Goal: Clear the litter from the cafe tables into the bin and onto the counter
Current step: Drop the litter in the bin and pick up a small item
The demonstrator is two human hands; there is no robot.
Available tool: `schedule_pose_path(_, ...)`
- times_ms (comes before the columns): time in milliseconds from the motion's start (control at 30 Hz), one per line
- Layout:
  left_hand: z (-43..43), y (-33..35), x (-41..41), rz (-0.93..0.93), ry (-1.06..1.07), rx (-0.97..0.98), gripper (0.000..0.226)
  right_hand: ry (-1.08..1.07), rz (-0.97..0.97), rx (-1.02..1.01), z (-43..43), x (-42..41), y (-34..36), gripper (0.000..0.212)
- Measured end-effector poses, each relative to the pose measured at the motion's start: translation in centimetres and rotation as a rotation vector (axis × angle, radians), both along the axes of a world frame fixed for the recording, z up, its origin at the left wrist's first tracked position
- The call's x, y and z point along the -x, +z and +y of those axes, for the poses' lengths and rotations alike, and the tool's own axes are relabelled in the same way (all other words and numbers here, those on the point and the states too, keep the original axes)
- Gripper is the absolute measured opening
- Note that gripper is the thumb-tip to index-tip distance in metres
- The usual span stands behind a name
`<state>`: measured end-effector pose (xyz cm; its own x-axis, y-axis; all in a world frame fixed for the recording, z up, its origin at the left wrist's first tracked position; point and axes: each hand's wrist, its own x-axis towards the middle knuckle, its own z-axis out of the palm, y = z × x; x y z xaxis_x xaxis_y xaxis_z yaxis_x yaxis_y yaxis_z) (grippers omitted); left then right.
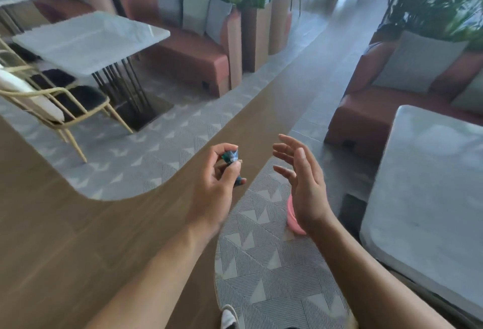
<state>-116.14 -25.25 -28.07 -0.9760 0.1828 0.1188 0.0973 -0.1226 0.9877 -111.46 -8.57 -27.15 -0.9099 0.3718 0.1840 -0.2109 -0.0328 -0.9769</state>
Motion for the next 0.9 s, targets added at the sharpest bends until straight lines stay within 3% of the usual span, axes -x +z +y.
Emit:
schedule_pose_path(467, 11.0, 0.5, 9.7, -0.028, -0.358, 0.013, 0.028, -0.376, -0.034, 0.003, 8.0, 4.5, 0.0, 0.053)
schedule_pose_path(900, 27.9, -2.3, 18.8, -0.124, -0.553, -0.011, 0.033, -0.535, -0.071, 0.007, 23.3, 12.3, -2.7, 0.038)
